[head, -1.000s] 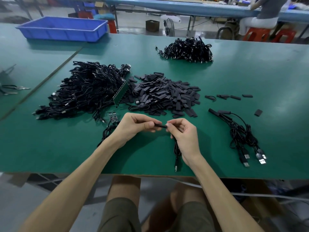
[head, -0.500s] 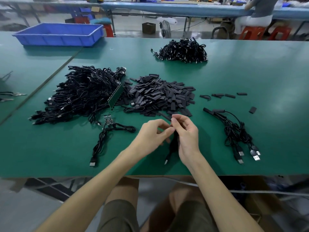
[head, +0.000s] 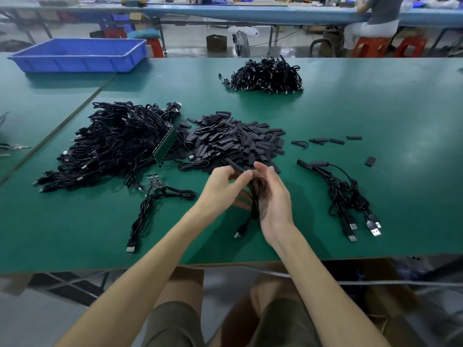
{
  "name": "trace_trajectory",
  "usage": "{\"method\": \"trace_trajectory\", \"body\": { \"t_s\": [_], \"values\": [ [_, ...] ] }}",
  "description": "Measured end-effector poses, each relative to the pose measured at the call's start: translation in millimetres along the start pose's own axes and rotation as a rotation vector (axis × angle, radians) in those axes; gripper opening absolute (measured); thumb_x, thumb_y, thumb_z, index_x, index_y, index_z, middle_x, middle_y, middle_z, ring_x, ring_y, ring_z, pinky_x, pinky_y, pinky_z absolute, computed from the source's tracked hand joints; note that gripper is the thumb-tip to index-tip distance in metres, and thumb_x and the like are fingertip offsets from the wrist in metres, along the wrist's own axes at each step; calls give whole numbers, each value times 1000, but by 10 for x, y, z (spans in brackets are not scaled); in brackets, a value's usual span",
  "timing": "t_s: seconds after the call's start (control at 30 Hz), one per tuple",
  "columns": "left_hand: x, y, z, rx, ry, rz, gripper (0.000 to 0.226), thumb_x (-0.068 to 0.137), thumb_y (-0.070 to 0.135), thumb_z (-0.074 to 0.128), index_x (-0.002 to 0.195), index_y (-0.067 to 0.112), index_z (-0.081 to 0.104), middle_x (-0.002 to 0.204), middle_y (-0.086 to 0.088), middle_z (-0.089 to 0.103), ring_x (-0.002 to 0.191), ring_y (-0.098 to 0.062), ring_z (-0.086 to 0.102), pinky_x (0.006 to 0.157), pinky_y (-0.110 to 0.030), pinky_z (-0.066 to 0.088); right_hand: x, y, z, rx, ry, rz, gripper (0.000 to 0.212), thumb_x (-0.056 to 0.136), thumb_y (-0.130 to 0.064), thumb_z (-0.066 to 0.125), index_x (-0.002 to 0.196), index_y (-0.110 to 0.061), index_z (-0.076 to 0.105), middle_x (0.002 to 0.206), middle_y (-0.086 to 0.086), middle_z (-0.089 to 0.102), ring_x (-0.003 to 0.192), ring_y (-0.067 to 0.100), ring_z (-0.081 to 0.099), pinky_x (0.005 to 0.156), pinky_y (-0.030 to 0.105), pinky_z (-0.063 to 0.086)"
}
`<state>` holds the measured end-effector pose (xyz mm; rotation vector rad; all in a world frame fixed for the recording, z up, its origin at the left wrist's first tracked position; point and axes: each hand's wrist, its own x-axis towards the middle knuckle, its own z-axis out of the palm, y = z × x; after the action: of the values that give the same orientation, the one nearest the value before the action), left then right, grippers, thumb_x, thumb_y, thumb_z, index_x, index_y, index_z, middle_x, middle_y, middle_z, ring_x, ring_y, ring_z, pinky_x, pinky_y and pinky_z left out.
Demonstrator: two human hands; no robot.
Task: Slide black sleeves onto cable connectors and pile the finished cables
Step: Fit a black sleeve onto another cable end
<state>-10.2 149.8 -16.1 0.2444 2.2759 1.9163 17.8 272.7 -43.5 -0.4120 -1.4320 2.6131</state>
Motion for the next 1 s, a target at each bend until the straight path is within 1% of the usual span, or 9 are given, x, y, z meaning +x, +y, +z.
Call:
{"method": "trace_trajectory", "body": {
  "t_s": [0.07,0.17,0.3,0.43,0.53,0.57,0.67,0.8,1.0],
  "values": [
    [50,165,36,-52,14,-16,32,102,24,60,94,-7,67,94,-24,74,82,-40,74,71,-51,63,46,11,-11,51,51,12,33,110,-24,47,127,-4,67,116,14,73,107,26,68,99,39,55],
    [164,466,146,-195,-48,-101,29,103,21,60,92,-6,63,84,-18,74,70,-29,73,63,-37,62,49,51,26,2,36,-19,22,107,-10,49,114,-4,70,100,4,75,91,18,67,85,28,56],
    [272,778,491,-335,-146,-194,22,102,16,61,92,-4,63,73,-12,73,61,-24,72,55,-33,61,23,98,24,-306,-31,-82,11,101,-7,55,106,-4,64,106,14,72,101,27,66,101,48,52],
    [379,702,928,-172,-173,-222,38,101,21,63,99,-17,63,96,-29,73,85,-42,74,81,-52,62,-38,128,-9,-315,-146,-101,28,106,-12,54,131,-1,59,123,14,68,103,11,66,84,23,56],
    [373,553,1178,70,-160,-193,33,100,31,64,84,3,60,64,-16,62,48,-22,62,57,-30,54,-29,114,-2,-442,-136,-119,16,106,-5,56,120,-3,62,105,7,70,85,8,62,75,14,51],
    [354,515,1245,91,-169,-206,28,101,30,63,87,6,60,63,-13,60,45,-15,60,54,-29,54,-22,112,-10,-463,-137,-126,15,105,-5,57,119,-5,62,104,6,70,88,11,61,80,16,51],
    [309,411,1374,73,-226,-272,18,103,25,59,98,8,59,90,-15,59,79,-27,72,85,-44,61,-9,95,-43,-485,-148,-103,20,105,-8,57,124,-5,63,114,11,71,99,16,62,94,29,50],
    [243,402,1370,229,-241,-156,11,101,18,58,91,13,57,92,-7,59,82,-20,55,81,-32,49,123,108,-52,-539,-123,-65,24,104,-7,60,127,-3,65,121,18,71,115,35,66,106,46,50],
    [177,490,1326,210,-387,-196,22,102,11,55,121,4,63,105,-16,72,86,-26,74,88,-39,61,280,252,-118,-552,-95,-50,22,102,-8,64,123,-6,68,116,15,74,113,36,68,104,53,51]
  ]
}}
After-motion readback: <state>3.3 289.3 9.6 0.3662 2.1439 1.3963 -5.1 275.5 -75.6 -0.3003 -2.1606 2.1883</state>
